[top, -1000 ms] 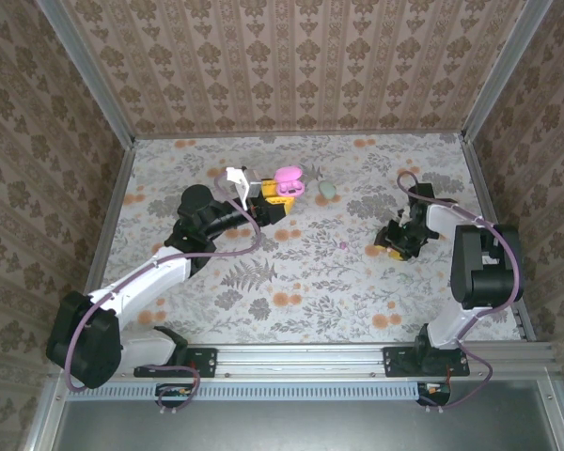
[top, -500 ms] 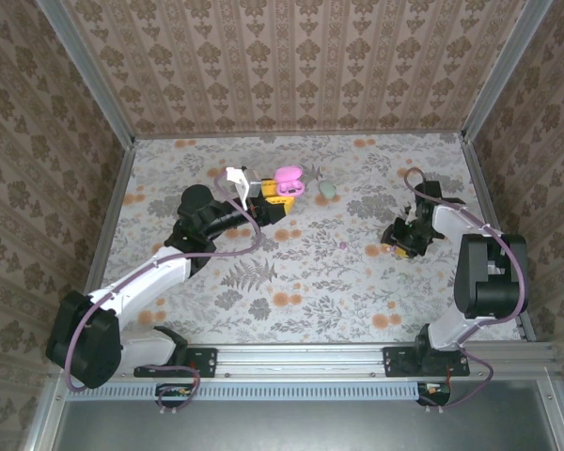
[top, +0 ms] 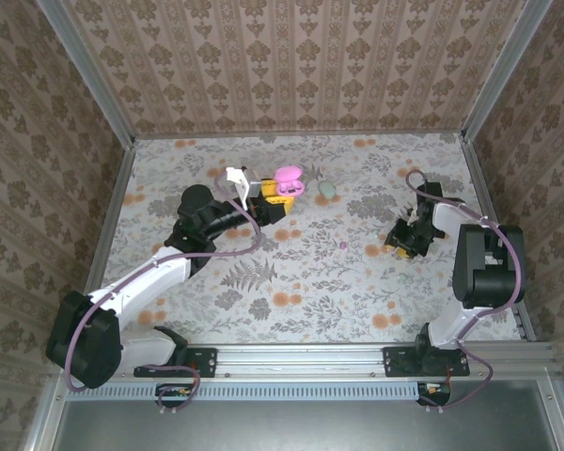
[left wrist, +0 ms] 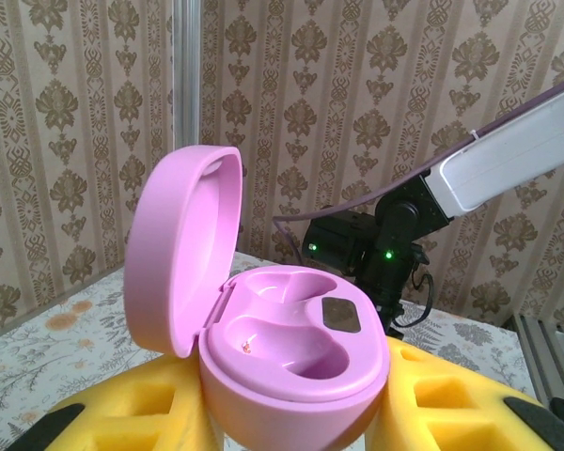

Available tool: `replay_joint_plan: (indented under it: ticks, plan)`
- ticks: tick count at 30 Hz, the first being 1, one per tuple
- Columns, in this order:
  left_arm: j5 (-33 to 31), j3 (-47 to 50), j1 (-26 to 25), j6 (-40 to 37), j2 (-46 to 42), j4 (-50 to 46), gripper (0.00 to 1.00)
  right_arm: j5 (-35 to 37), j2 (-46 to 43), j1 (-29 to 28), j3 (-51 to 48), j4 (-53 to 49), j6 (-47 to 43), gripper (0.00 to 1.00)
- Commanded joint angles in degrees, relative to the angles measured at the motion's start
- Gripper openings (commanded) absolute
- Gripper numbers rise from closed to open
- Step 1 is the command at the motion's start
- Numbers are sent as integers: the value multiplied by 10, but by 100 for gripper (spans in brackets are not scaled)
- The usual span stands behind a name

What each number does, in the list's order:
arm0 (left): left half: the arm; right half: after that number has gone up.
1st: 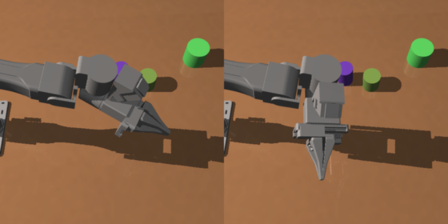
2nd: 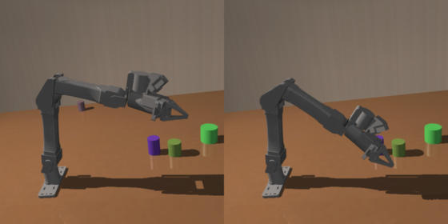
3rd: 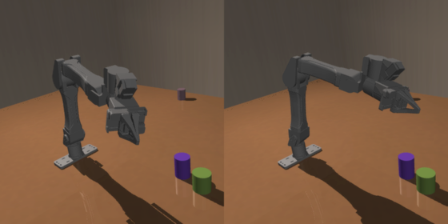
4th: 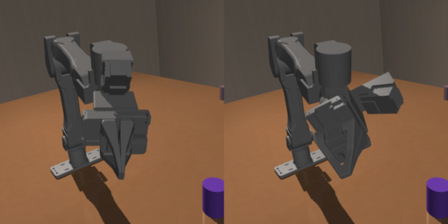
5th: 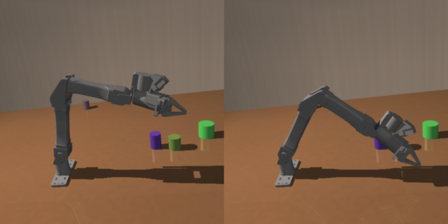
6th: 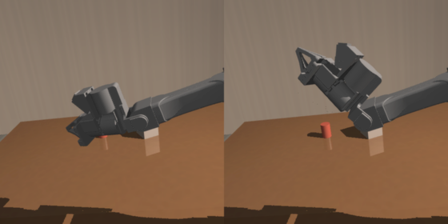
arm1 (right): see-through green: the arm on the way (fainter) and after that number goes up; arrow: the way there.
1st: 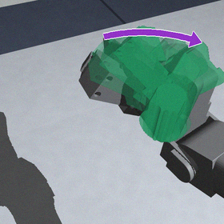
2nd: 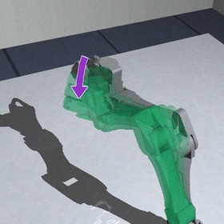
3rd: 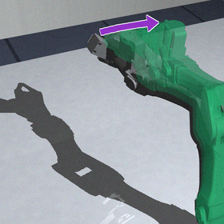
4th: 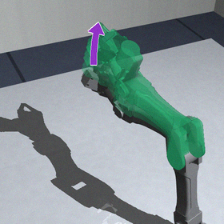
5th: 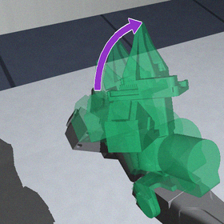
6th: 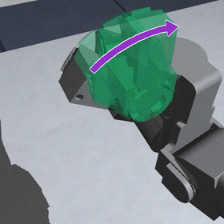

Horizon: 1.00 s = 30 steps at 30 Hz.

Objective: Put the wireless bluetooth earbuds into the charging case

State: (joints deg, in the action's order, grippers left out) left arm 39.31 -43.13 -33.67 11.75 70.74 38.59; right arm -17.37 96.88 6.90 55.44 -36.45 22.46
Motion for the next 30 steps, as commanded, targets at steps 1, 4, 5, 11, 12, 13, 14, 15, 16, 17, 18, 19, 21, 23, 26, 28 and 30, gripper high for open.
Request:
replay_joint_plan:
  ticks: [1,4,5,11,12,13,14,15,16,17,18,19,21,23,26,28,30]
  plan:
    - [-2,-9,1,-11,-9,-6,36,4,11,1,17,0,-6,32]
    - [-3,-9,1,-11,-9,-7,36,6,14,1,18,1,-5,31]
    - [-3,-10,1,-11,-8,-7,36,6,15,1,19,0,-5,31]
    - [-3,-11,2,-10,-8,-7,36,6,20,1,20,0,-6,29]
    - [-3,-11,2,-9,-8,-7,36,4,20,1,20,0,-7,29]
    - [-2,-11,2,-10,-7,-7,36,4,20,1,19,1,-6,29]
    - [-2,-11,2,-10,-7,-7,36,3,20,1,18,1,-6,29]
    - [-2,-11,2,-10,-7,-7,36,2,20,1,17,1,-7,28]
    - [-2,-11,2,-10,-6,-7,36,2,20,1,16,3,-7,28]
    - [-3,-11,2,-9,-6,-7,36,2,22,1,17,2,-7,28]
    - [-2,-11,2,-9,-5,-7,36,1,23,1,18,1,-8,27]
    - [-2,-11,2,-9,-6,-7,36,-2,25,1,18,2,-10,25]
    - [-2,-12,2,-8,-6,-6,36,-3,27,1,19,2,-11,25]
    - [-2,-11,2,-8,-6,-7,36,-3,30,1,22,2,-11,26]
    - [-2,-12,2,-9,-6,-7,36,-5,37,0,28,0,-12,26]
    - [-2,-13,2,-9,-5,-6,36,-5,42,-3,33,0,-13,27]
    - [-2,-13,2,-8,-5,-6,36,-3,46,-6,37,-1,-14,27]
